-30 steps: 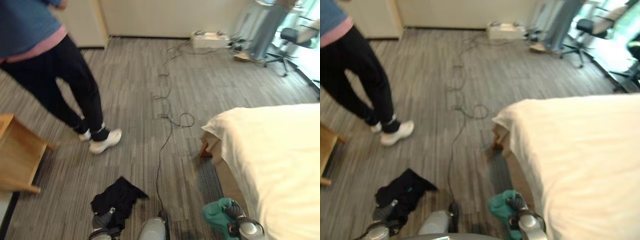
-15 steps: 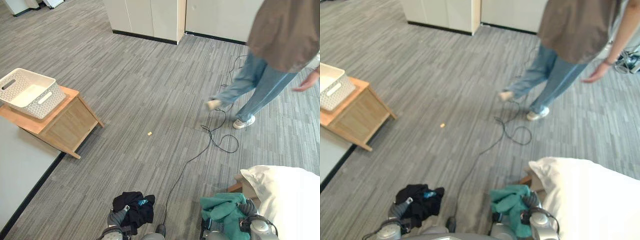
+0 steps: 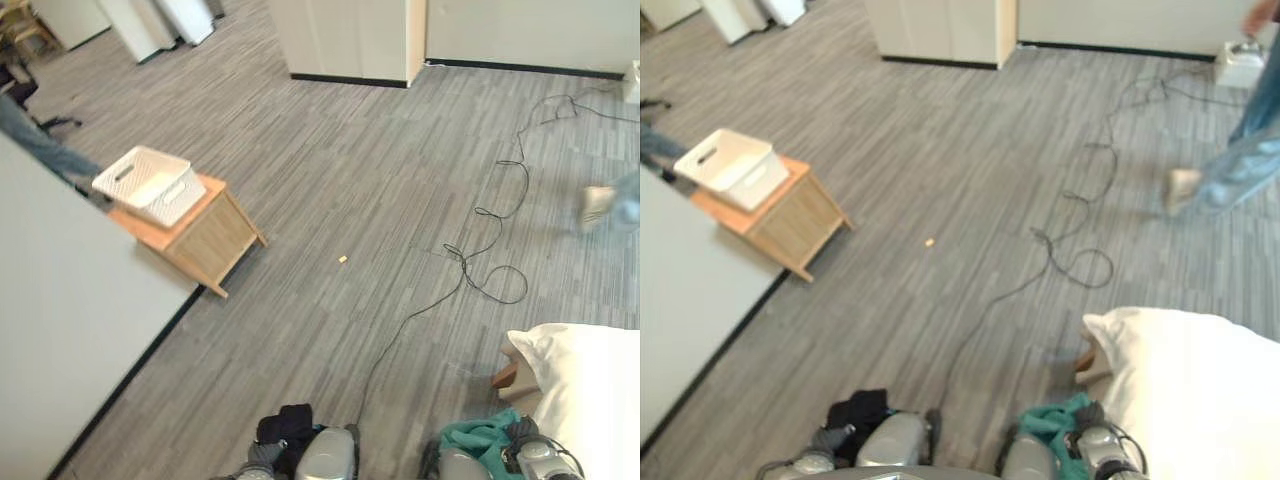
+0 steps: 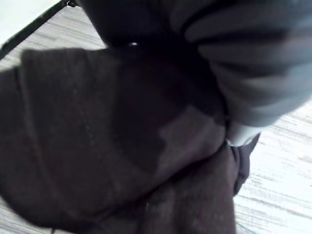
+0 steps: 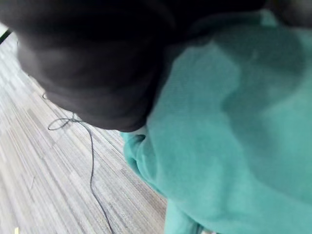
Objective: Tidy up the quilt and then pick up the clothes from the bed and put them into the laundry hamper.
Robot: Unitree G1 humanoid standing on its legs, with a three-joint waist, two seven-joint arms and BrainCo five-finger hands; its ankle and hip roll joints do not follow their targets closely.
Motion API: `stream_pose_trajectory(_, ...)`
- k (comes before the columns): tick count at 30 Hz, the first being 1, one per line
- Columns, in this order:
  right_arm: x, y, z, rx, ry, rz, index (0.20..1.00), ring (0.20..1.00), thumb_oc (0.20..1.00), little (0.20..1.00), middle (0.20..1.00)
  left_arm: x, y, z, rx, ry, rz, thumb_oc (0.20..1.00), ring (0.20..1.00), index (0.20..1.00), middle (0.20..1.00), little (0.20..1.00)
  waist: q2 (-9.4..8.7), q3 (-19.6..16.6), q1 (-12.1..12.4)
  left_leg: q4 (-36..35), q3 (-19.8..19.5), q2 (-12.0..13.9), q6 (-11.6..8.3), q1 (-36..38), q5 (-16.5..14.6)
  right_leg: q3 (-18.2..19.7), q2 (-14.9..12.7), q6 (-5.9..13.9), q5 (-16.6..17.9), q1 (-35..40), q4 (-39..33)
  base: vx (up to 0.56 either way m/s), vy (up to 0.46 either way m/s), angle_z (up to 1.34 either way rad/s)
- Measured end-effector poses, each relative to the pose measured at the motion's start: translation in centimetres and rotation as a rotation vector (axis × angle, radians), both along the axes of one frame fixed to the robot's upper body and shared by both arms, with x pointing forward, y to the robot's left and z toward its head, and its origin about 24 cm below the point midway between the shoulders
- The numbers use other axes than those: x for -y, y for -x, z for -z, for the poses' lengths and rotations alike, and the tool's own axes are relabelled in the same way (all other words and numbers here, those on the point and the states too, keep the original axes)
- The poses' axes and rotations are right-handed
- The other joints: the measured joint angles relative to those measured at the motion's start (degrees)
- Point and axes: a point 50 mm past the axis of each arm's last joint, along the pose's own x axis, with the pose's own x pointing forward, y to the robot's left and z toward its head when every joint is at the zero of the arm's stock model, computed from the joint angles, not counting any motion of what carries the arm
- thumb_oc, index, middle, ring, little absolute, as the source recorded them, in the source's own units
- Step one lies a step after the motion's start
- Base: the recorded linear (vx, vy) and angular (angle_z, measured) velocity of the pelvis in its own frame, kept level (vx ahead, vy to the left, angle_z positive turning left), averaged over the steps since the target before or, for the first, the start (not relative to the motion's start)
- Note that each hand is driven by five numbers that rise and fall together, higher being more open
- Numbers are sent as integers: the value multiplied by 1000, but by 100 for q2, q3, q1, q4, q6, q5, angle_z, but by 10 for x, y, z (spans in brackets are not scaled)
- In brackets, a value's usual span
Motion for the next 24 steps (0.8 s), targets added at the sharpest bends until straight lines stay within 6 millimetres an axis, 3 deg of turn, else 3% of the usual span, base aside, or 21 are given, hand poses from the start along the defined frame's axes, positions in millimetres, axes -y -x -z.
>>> stream_pose_trajectory(1,1,-4,-2,11,6,-9,200,200,200,200,200,3,2,1,-6,8,5,200,200,200,200,200,-12,-1,48,-409,116,-71,80,-3,44,36,75,51,137,-3,-254,398,137,67)
stream_pose_trajectory(3,-6,-15,-5,49,-7,-28,200,200,200,200,200,-2,0,-1,3,1,-3,200,200,200,200,200,-111,79,79,-1428,443,-193,254,-40,284,35,160,-61,531,156,-1081,282,113,32)
stream_pose_trajectory(4,-11,-19,-5,65,-17,-37,200,200,200,200,200,-6,-4,-2,9,-9,0,200,200,200,200,200,-173,209,87,-1657,491,-196,280,-174,472,85,250,-91,928,448,-1742,400,193,48)
stream_pose_trajectory(5,-13,-17,-4,59,-19,-36,200,200,200,200,200,-5,-1,-1,2,-7,-4,200,200,200,200,200,-222,295,96,-1654,513,-50,245,-284,564,150,372,7,1280,730,-2250,397,193,36)
stream_pose_trajectory(9,-17,-25,-6,71,-15,-71,200,200,200,200,200,1,2,0,-2,16,-27,200,200,200,200,200,-17,362,240,-1639,615,433,173,-444,727,326,620,11,1318,995,-2733,431,202,-27)
stream_pose_trajectory(12,-23,-18,0,45,-28,-75,200,200,200,200,200,0,-5,-2,19,19,-32,200,200,200,200,200,-108,343,387,-1604,603,416,205,-283,769,525,552,28,1308,972,-2670,424,201,-43)
stream_pose_trajectory(13,-24,-14,1,36,-31,-74,200,200,200,200,200,0,-7,-2,24,18,-33,200,200,200,200,200,-112,328,398,-1608,616,372,260,-184,794,509,524,124,1297,989,-2599,372,231,-55)
stream_pose_trajectory(14,-24,-15,1,41,-34,-81,200,200,200,200,200,-4,-11,-4,34,11,-41,200,200,200,200,200,-76,398,343,-1604,772,435,636,-78,1089,219,345,462,1054,654,-1552,244,188,-31)
stream_pose_trajectory(15,-26,-14,2,41,-42,-83,200,200,200,200,200,-9,-17,-7,49,1,-46,200,200,200,200,200,-170,444,304,-1606,777,346,755,19,1053,193,149,638,867,331,-716,545,393,3)
stream_pose_trajectory(16,-28,-10,3,44,-51,-84,200,200,200,200,200,-14,-27,-11,80,-13,-43,200,200,200,200,200,-299,453,257,-1603,742,165,969,201,903,9,-301,877,821,-101,603,436,296,25)
stream_pose_trajectory(17,-28,-5,5,35,-52,-80,200,200,200,200,200,-17,-36,-15,107,-27,-26,200,200,200,200,200,-393,500,134,-1600,672,5,1103,374,787,71,-504,1005,1037,-374,1439,614,334,63)
stream_pose_trajectory(18,-30,-8,4,45,-55,-79,200,200,200,200,200,-18,-42,-18,122,-42,2,200,200,200,200,200,-406,561,-44,-1603,506,-103,1244,555,719,196,-674,1009,1002,-769,2229,313,127,52)
stream_pose_trajectory(20,-35,-13,2,70,-67,-86,200,200,200,200,200,-16,-53,-23,160,-53,24,200,200,200,200,200,-367,616,-229,-1601,391,-84,1268,756,559,203,-450,1031,696,-1036,1908,517,93,46)
stream_pose_trajectory(21,-43,-20,0,109,-84,-100,200,200,200,200,200,-18,-59,-26,172,-60,20,200,200,200,200,200,-311,631,-441,-1604,237,-136,1222,968,423,30,-240,978,660,-1230,1246,559,33,60)
stream_pose_trajectory(23,-48,-21,0,116,-97,-101,200,200,200,200,200,-18,-62,-26,173,-67,21,200,200,200,200,200,-330,624,-644,-1605,15,-265,1231,1181,138,-193,-53,865,679,-1108,-309,492,-6,69)
stream_pose_trajectory(24,-50,-20,1,114,-102,-99,200,200,200,200,200,-19,-63,-26,175,-68,17,200,200,200,200,200,-392,607,-707,-1603,-31,-347,1255,1300,138,-282,19,867,777,-1053,-1091,595,-13,62)
